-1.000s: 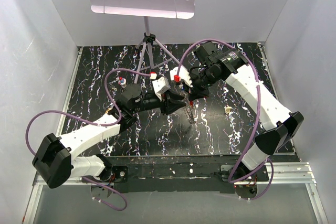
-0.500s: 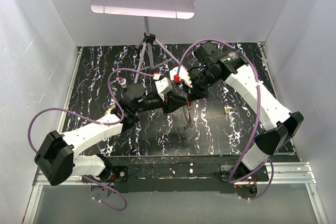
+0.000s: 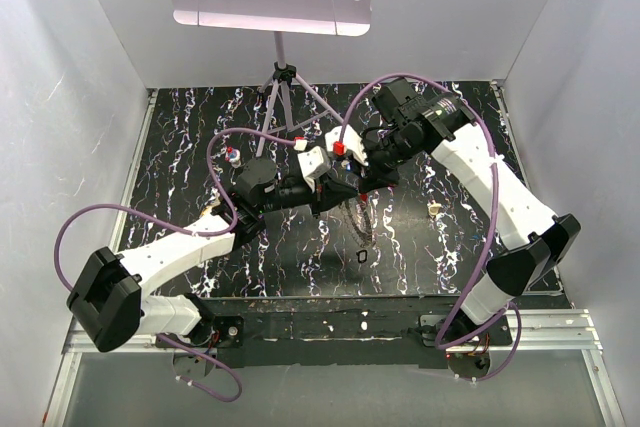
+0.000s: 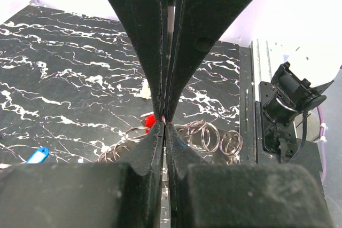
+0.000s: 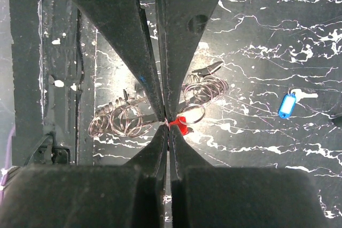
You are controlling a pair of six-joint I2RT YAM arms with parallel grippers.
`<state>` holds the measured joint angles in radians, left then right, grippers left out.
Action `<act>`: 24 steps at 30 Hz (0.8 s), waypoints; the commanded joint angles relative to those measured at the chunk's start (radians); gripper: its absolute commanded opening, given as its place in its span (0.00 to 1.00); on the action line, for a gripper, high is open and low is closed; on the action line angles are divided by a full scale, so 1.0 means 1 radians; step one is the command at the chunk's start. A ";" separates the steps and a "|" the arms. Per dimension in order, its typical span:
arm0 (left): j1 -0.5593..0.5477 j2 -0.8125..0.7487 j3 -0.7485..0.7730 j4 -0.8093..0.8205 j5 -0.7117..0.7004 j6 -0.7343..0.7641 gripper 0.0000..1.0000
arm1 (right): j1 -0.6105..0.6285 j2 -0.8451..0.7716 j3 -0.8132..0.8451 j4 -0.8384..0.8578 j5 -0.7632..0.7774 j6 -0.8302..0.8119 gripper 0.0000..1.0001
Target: Put the keys on the keyring
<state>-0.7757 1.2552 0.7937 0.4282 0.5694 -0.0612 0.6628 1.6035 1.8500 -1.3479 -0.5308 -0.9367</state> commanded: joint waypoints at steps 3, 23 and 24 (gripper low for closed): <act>-0.005 -0.052 -0.011 0.044 -0.038 -0.032 0.00 | -0.023 -0.056 0.054 -0.211 -0.122 0.032 0.18; 0.003 -0.152 -0.295 0.750 -0.273 -0.525 0.00 | -0.132 -0.136 0.104 -0.054 -0.440 0.011 0.43; 0.003 -0.146 -0.301 0.777 -0.295 -0.541 0.00 | -0.131 -0.132 0.110 -0.016 -0.428 0.065 0.43</act>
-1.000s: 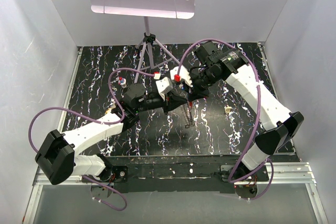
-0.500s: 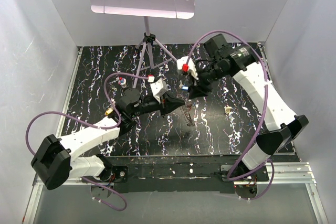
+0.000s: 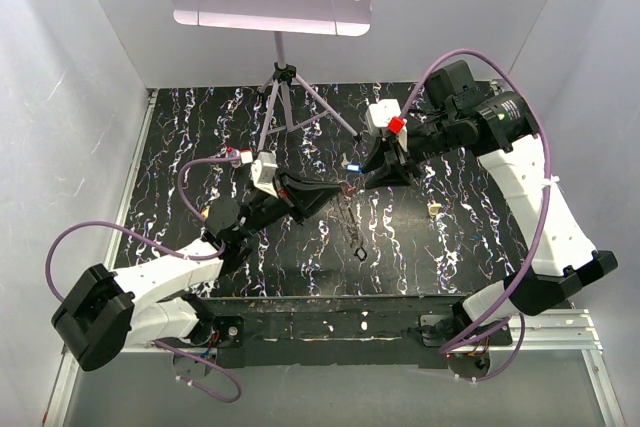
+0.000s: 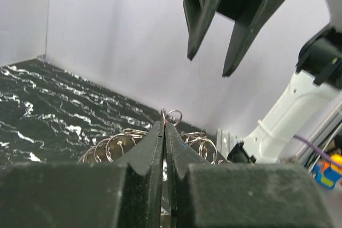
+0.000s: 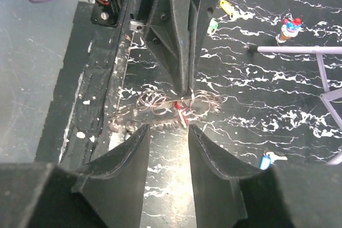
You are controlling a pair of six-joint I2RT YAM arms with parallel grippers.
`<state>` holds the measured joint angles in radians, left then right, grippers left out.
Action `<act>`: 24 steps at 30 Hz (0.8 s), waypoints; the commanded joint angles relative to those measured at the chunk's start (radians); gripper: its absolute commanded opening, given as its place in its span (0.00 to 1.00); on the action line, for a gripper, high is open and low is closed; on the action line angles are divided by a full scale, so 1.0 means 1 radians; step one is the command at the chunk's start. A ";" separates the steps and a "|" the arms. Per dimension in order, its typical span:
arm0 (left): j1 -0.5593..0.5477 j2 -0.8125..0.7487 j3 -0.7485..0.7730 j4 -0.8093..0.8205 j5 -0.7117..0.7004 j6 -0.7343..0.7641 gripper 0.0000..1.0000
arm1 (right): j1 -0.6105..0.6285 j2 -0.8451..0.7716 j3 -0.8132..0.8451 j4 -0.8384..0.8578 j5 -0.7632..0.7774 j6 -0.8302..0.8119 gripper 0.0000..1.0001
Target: Put the keys on the keyring
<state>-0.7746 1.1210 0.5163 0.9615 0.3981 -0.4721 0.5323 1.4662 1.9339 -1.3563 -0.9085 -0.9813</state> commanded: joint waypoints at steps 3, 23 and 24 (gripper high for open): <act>0.001 -0.001 -0.027 0.278 -0.166 -0.143 0.00 | 0.003 0.008 0.034 0.069 -0.020 0.249 0.43; 0.001 0.006 0.045 0.131 -0.217 -0.083 0.00 | 0.152 0.003 -0.070 0.379 0.365 0.653 0.63; 0.001 0.007 0.044 0.134 -0.217 -0.083 0.00 | 0.153 0.005 -0.069 0.387 0.376 0.656 0.62</act>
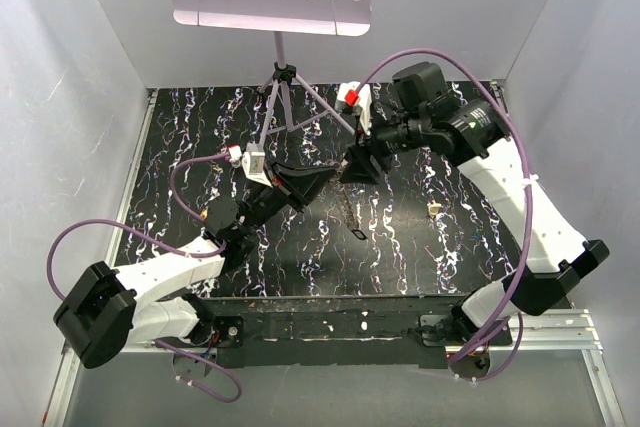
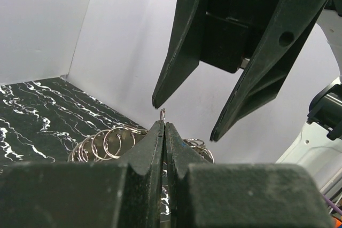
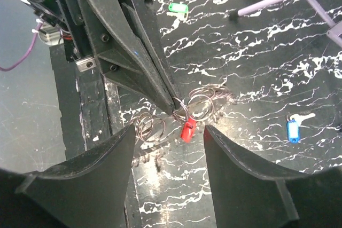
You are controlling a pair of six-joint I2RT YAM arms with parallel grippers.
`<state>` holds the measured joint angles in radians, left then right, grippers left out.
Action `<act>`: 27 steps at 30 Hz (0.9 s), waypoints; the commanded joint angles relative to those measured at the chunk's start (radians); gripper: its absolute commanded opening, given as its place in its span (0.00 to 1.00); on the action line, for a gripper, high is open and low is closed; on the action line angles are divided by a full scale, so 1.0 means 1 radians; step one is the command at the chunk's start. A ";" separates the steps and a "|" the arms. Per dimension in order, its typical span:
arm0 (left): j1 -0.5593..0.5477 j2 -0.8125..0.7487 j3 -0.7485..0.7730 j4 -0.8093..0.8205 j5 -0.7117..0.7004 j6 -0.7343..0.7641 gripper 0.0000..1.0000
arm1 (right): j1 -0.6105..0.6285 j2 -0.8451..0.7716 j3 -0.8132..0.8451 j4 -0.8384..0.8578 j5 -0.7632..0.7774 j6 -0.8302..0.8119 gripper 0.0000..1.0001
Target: Put the keys on the keyring
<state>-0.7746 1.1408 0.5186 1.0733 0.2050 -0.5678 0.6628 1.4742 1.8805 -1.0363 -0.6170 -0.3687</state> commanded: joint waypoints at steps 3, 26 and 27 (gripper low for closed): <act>0.001 -0.018 0.037 0.022 -0.018 0.013 0.00 | 0.020 0.003 0.005 0.078 0.111 0.047 0.62; 0.020 -0.141 -0.005 0.050 0.247 0.098 0.00 | -0.150 0.046 0.123 -0.194 -0.524 -0.312 0.72; 0.021 -0.144 -0.008 0.053 0.249 0.097 0.00 | -0.149 0.043 0.111 -0.192 -0.533 -0.308 0.71</act>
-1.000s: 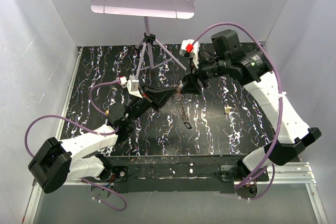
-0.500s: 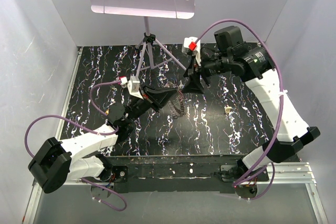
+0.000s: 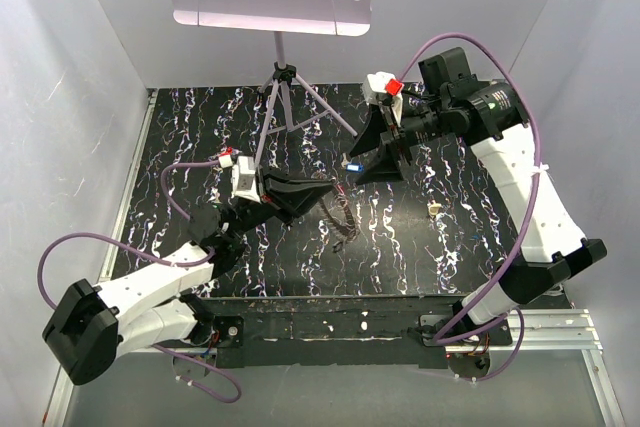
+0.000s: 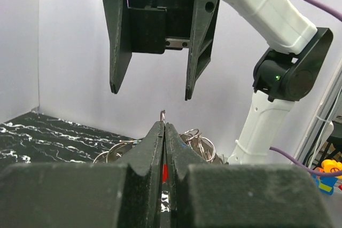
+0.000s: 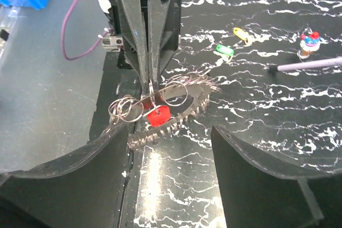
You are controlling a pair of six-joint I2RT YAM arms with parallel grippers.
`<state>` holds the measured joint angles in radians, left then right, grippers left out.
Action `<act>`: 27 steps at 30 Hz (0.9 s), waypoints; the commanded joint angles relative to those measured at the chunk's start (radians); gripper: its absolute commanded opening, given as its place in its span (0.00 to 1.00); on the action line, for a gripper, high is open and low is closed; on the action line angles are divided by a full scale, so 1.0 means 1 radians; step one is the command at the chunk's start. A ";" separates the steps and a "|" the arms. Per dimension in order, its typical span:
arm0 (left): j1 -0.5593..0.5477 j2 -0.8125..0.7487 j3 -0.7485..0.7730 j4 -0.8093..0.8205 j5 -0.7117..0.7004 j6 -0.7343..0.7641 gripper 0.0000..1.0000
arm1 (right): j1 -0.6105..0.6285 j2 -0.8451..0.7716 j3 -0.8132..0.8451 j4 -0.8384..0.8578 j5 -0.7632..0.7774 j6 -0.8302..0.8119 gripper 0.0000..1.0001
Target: Put the keys on the keyring
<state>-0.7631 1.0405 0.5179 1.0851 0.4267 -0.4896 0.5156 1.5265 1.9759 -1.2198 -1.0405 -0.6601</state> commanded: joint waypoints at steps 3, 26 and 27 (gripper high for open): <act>0.011 -0.042 -0.004 0.050 0.041 0.010 0.00 | -0.003 -0.008 0.000 0.003 -0.125 -0.007 0.69; 0.013 -0.010 0.018 0.091 0.029 -0.024 0.00 | 0.060 0.011 -0.091 0.138 -0.119 0.146 0.36; 0.012 -0.010 0.016 0.091 0.027 -0.023 0.00 | 0.060 0.009 -0.094 0.140 -0.119 0.151 0.34</act>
<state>-0.7547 1.0492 0.5163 1.1374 0.4820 -0.5171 0.5709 1.5494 1.8992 -1.1149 -1.1576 -0.5369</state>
